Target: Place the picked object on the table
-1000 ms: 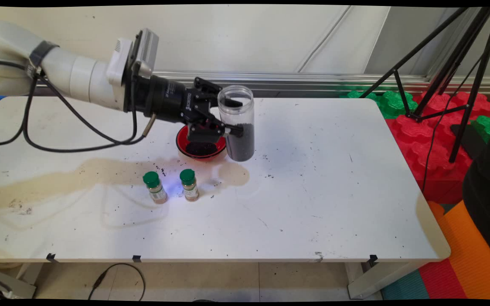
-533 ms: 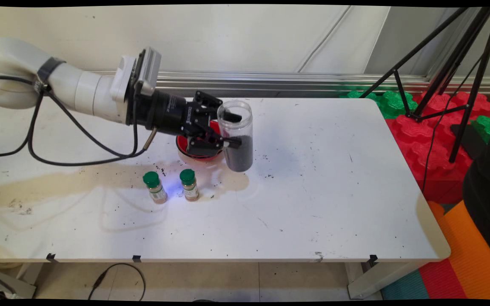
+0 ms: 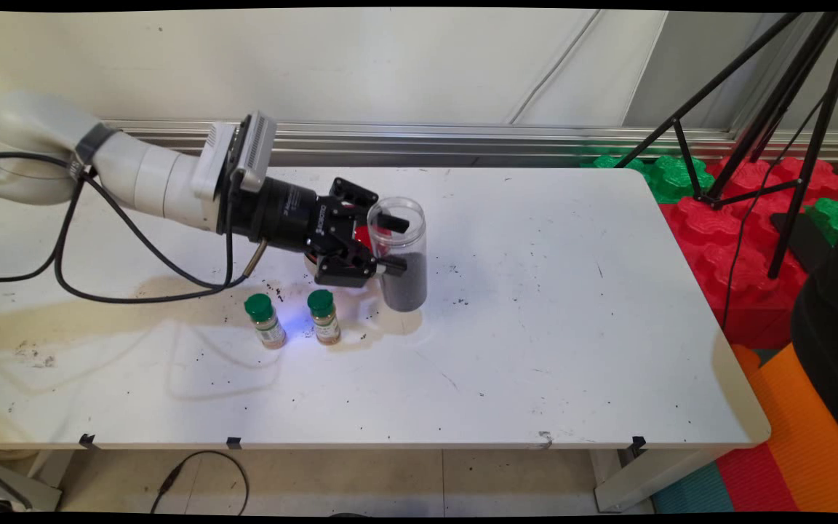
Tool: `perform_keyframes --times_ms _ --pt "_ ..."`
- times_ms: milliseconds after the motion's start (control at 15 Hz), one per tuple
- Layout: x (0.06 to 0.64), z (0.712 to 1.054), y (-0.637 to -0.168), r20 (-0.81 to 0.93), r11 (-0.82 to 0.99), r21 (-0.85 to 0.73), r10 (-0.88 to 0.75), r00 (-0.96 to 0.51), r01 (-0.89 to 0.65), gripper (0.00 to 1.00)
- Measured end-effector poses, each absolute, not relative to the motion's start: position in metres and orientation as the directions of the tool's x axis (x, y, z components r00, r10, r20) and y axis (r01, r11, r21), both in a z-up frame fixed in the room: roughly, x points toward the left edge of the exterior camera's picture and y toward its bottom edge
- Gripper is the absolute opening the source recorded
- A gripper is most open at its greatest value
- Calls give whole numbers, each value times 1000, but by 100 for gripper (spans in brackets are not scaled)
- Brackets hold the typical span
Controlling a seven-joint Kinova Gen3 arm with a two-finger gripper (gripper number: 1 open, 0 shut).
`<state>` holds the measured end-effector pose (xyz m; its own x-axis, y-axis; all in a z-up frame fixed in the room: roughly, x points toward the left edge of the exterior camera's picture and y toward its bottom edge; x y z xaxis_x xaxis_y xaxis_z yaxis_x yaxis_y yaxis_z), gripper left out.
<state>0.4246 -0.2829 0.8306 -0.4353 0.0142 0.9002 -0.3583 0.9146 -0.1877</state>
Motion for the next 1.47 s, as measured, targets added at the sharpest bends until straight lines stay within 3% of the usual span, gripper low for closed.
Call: perform_keyframes --times_ms 1467 --pt "436 771 -299 885 930 -102 -77 -460 -353 0"
